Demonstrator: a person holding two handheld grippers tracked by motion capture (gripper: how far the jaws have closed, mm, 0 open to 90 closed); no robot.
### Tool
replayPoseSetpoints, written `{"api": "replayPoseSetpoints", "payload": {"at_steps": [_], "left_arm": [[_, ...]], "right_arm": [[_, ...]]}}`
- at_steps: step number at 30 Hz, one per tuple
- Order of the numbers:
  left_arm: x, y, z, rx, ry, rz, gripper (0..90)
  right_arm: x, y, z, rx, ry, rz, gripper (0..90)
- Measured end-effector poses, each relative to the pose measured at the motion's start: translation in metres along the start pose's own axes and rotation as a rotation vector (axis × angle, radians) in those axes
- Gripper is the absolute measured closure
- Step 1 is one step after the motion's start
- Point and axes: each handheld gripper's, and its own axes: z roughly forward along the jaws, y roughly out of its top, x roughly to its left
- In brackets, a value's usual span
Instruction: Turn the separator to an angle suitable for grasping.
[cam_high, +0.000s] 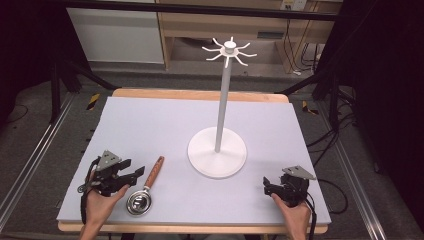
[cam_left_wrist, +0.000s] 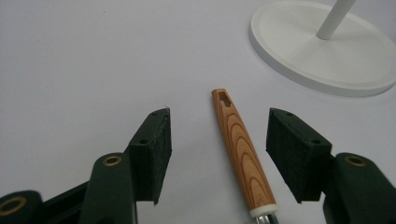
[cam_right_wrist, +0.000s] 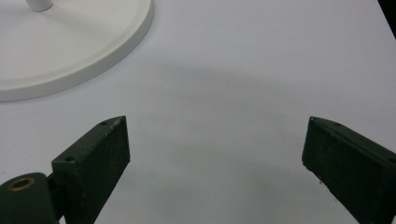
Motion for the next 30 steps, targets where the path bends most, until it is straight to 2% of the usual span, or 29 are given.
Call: {"api": "replayPoseSetpoints", "payload": {"at_steps": [6, 16, 30], "left_arm": [[-0.004, 0.006, 0.008, 0.016, -0.013, 0.007, 40.5], [-0.011, 0.020, 0.016, 0.066, -0.009, 0.046, 43.5], [-0.017, 0.017, 0.038, 0.205, -0.013, 0.085, 45.3]], "right_arm": [[0.000, 0.001, 0.000, -0.002, 0.005, 0.009, 8.0], [0.002, 0.002, 0.000, 0.006, 0.006, 0.001, 8.1], [0.002, 0.003, 0.001, 0.012, 0.005, -0.003, 8.2]]}}
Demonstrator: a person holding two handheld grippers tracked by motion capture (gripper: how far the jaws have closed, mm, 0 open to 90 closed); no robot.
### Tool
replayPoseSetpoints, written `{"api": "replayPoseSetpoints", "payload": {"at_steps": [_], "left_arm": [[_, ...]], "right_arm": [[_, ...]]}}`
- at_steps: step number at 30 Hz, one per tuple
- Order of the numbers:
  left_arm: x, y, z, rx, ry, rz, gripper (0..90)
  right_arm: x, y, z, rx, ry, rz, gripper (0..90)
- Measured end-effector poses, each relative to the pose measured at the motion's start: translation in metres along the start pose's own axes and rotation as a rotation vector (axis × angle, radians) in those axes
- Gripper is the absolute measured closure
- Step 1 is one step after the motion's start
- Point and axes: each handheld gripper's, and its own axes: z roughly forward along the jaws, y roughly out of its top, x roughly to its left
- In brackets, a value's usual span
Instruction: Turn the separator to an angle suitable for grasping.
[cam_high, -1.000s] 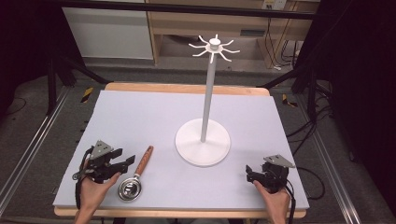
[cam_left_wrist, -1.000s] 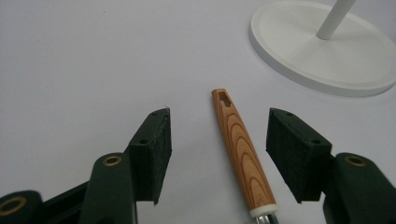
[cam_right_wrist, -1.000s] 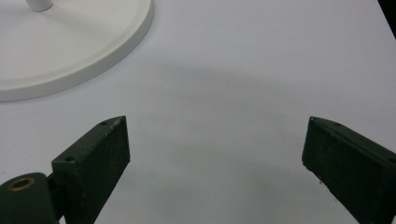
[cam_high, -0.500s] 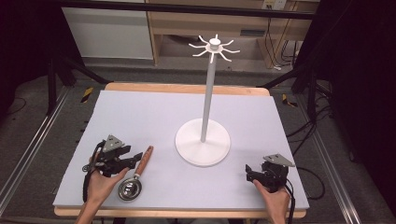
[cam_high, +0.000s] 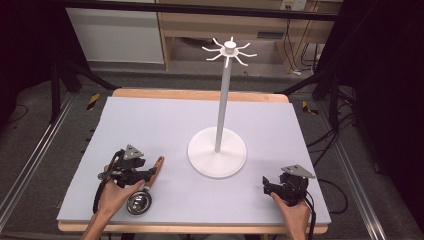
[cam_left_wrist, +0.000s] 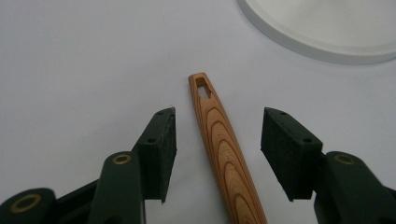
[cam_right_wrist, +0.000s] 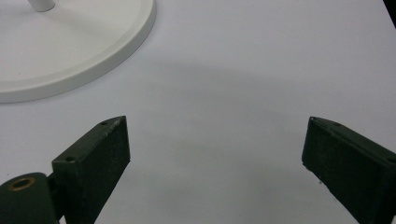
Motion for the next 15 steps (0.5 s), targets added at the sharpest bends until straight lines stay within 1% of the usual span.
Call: {"api": "replayPoseSetpoints", "payload": {"at_steps": [1, 2, 3, 5, 6, 9, 13, 15], "left_arm": [[0.000, 0.000, 0.000, 0.000, 0.000, 0.000, 45.5], [-0.001, -0.001, 0.002, 0.021, 0.006, 0.006, 46.2], [-0.001, -0.001, 0.002, 0.021, 0.006, 0.006, 46.7], [-0.001, -0.002, 0.004, 0.037, 0.007, 0.007, 48.0], [-0.002, -0.003, 0.005, 0.049, 0.004, 0.002, 48.8], [-0.003, -0.004, 0.007, 0.063, 0.001, 0.003, 50.1], [-0.006, -0.006, 0.011, 0.106, -0.001, 0.015, 52.3], [-0.006, -0.007, 0.012, 0.113, -0.007, 0.012, 52.8]], "right_arm": [[0.000, 0.000, 0.000, 0.001, 0.000, 0.000, 8.2], [0.000, 0.000, 0.000, 0.001, 0.001, 0.000, 8.2], [0.000, 0.000, 0.000, 0.001, 0.001, 0.000, 8.2], [0.000, 0.000, 0.000, 0.001, 0.000, 0.000, 8.2], [0.000, 0.000, 0.000, 0.001, 0.000, 0.000, 8.2], [-0.001, 0.000, 0.000, 0.000, 0.001, -0.004, 8.2], [-0.001, 0.000, 0.000, 0.003, 0.003, 0.001, 8.2], [-0.001, 0.000, 0.000, 0.004, 0.004, -0.002, 8.2]]}}
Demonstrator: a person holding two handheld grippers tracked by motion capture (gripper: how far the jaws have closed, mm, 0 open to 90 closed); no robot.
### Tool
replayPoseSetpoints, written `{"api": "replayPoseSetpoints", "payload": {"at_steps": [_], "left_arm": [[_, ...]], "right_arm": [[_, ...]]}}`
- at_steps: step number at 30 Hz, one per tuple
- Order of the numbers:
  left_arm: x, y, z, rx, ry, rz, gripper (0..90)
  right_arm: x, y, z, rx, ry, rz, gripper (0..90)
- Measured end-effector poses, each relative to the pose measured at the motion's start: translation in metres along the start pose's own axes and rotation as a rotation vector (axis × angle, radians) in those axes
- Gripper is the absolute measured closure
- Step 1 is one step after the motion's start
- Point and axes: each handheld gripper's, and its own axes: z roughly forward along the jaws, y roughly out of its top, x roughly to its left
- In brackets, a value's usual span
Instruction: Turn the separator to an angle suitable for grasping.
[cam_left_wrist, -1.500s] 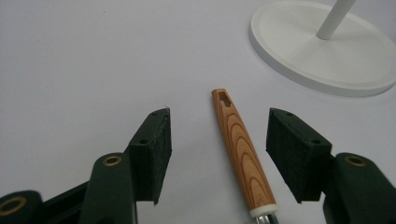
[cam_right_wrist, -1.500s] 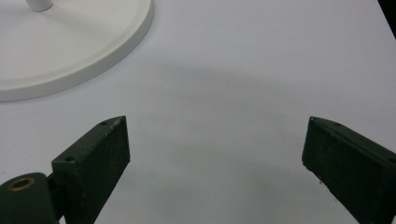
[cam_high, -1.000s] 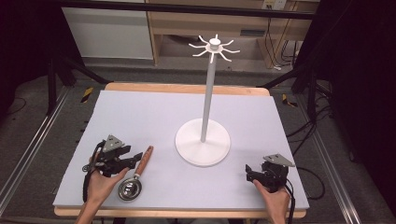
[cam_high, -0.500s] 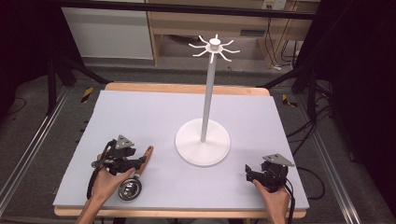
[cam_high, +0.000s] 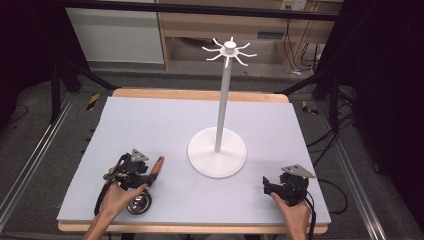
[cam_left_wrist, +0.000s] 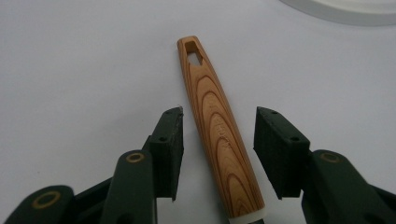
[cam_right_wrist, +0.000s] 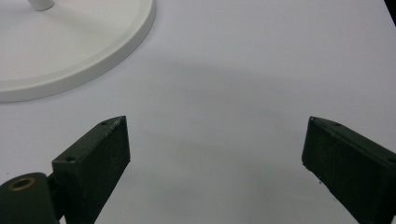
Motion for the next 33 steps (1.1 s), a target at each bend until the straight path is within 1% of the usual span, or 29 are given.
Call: {"api": "replayPoseSetpoints", "payload": {"at_steps": [3, 4, 6, 7, 9, 16, 18, 19, 27, 30, 33], "left_arm": [[-0.0024, -0.0036, 0.0060, 0.028, 0.002, -0.012, 55.7], [-0.0026, -0.0044, 0.0071, 0.045, 0.002, -0.002, 56.6], [-0.0037, -0.0058, 0.0095, 0.059, 0.004, 0.001, 58.3], [-0.0037, -0.0058, 0.0095, 0.059, 0.004, 0.001, 58.3], [-0.0047, -0.0058, 0.0102, 0.059, 0.006, -0.014, 58.5], [-0.0040, -0.0033, 0.0108, 0.076, 0.004, -0.023, 59.4], [-0.0029, -0.0027, 0.0107, 0.080, 0.001, -0.021, 60.2], [-0.0020, -0.0025, 0.0107, 0.081, -0.005, -0.029, 60.6], [0.0037, -0.0035, 0.0070, 0.087, -0.017, -0.041, 64.6], [0.0052, -0.0040, 0.0047, 0.091, -0.014, -0.031, 66.7], [0.0041, -0.0041, 0.0050, 0.090, -0.014, -0.023, 66.6]], "right_arm": [[0.0000, 0.0001, 0.0001, 0.001, 0.001, 0.000, 8.2], [0.0000, 0.0001, 0.0001, 0.002, 0.001, 0.000, 8.2], [0.0003, 0.0001, 0.0002, 0.004, 0.001, 0.002, 8.2], [0.0003, 0.0001, 0.0002, 0.004, 0.001, 0.002, 8.2], [0.0007, 0.0001, 0.0003, 0.005, -0.001, 0.002, 8.2], [0.0013, 0.0003, 0.0003, 0.007, 0.000, 0.003, 8.3], [0.0009, 0.0002, 0.0002, 0.007, 0.000, 0.002, 8.3], [0.0007, 0.0002, 0.0003, 0.006, 0.000, 0.000, 8.3], [-0.0004, -0.0002, 0.0003, 0.005, 0.004, 0.002, 8.3], [0.0000, -0.0003, 0.0008, 0.007, 0.003, 0.000, 8.4], [0.0002, -0.0003, 0.0015, 0.008, 0.004, -0.004, 8.4]]}}
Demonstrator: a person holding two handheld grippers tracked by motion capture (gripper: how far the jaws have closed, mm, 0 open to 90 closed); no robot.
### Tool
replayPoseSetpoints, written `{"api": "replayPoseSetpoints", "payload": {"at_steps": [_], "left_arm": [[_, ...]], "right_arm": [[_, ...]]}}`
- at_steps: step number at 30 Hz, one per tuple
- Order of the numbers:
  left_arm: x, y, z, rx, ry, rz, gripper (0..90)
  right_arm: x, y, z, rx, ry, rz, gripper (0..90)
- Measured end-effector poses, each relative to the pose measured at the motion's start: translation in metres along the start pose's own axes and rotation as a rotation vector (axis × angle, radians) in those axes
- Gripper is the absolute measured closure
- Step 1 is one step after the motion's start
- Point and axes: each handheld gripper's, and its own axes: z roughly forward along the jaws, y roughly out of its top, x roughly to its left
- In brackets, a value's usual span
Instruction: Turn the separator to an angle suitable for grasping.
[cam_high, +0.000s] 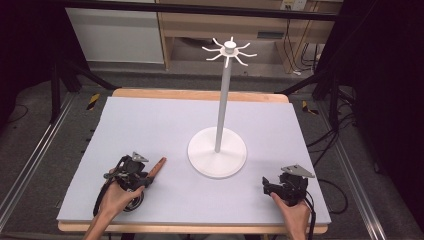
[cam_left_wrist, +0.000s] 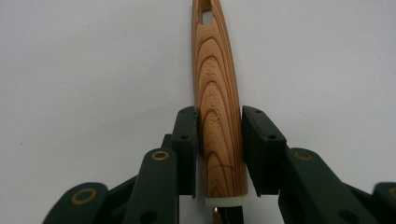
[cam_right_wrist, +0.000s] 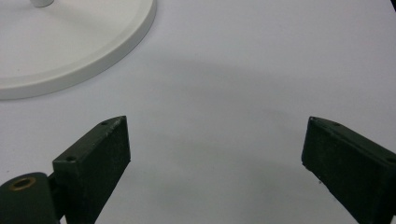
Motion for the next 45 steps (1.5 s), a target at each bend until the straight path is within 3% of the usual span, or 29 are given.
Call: {"api": "replayPoseSetpoints", "payload": {"at_steps": [9, 19, 25, 30, 45], "left_arm": [[-0.001, 0.001, 0.003, -0.008, 0.000, 0.017, 60.6], [-0.004, 0.020, -0.006, -0.008, 0.009, 0.061, 51.0], [-0.004, 0.032, -0.005, 0.012, 0.013, 0.066, 52.6], [-0.003, 0.037, 0.002, 0.060, 0.007, 0.066, 51.5], [-0.001, 0.039, 0.018, 0.144, 0.010, 0.069, 60.2]], "right_arm": [[0.000, 0.000, 0.000, 0.001, 0.001, 0.002, 8.4], [-0.001, 0.000, 0.000, 0.006, 0.005, 0.011, 8.5], [-0.002, 0.000, -0.001, 0.006, 0.009, 0.011, 8.5], [-0.002, 0.000, 0.000, 0.009, 0.009, 0.011, 8.5], [-0.002, 0.001, 0.000, 0.015, 0.014, 0.022, 8.5]]}}
